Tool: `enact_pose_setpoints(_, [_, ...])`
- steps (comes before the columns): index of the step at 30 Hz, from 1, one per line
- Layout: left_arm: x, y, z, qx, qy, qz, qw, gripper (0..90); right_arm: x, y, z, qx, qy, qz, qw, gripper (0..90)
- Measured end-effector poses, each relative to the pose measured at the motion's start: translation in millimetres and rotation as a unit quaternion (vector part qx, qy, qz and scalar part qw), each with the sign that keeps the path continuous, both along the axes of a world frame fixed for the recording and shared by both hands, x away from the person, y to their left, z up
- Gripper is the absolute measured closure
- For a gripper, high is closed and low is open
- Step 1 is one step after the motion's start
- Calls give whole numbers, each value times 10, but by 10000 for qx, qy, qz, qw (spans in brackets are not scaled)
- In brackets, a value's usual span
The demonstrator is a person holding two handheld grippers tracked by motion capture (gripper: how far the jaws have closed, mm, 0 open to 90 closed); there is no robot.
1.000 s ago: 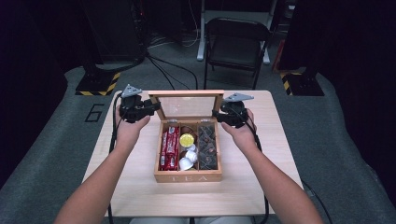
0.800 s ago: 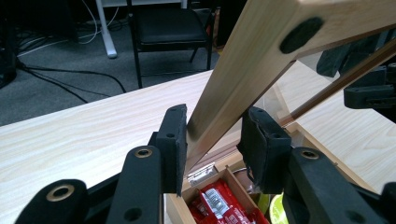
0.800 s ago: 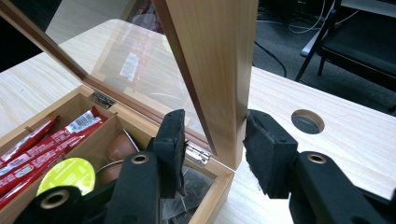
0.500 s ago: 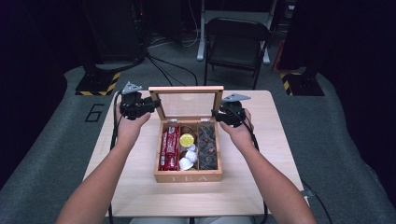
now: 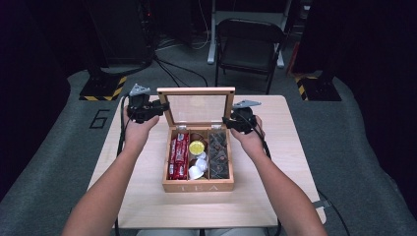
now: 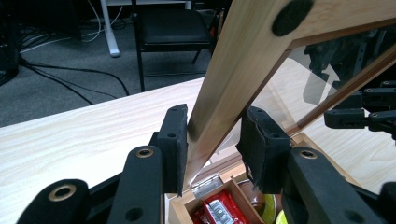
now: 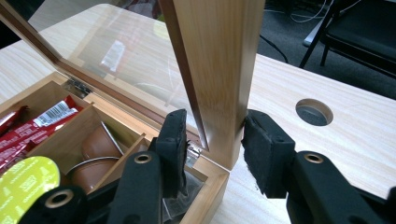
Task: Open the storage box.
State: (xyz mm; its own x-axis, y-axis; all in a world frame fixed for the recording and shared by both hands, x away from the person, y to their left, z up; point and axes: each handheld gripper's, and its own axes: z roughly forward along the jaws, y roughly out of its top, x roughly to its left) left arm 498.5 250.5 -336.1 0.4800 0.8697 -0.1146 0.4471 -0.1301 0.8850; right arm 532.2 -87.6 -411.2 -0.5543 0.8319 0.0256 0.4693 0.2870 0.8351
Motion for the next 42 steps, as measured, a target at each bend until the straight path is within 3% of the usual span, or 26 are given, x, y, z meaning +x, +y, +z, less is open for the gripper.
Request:
enact_pose_setpoints(7, [11,-6,1,14,-9,15,10000,624,44,5,-62,-53,68,-17,10000,617])
enact_pose_setpoints(15, [35,-13,6,52,-23,30,10000,627,89,8,-108,84,145,-65,9998,623])
enact_pose_setpoints(23, [49,-11,5,43,-26,32,10000,628,84,16,-108,-67,46,-47,10000,637])
enact_pose_setpoints(33, [62,-2,2,-32,-28,56,10000,621,85,3,-117,-32,32,-11,10000,641])
enact_pose_setpoints(42, [47,-1,-9,-129,35,52,9999,558,110,8,-110,-57,40,-13,10000,644])
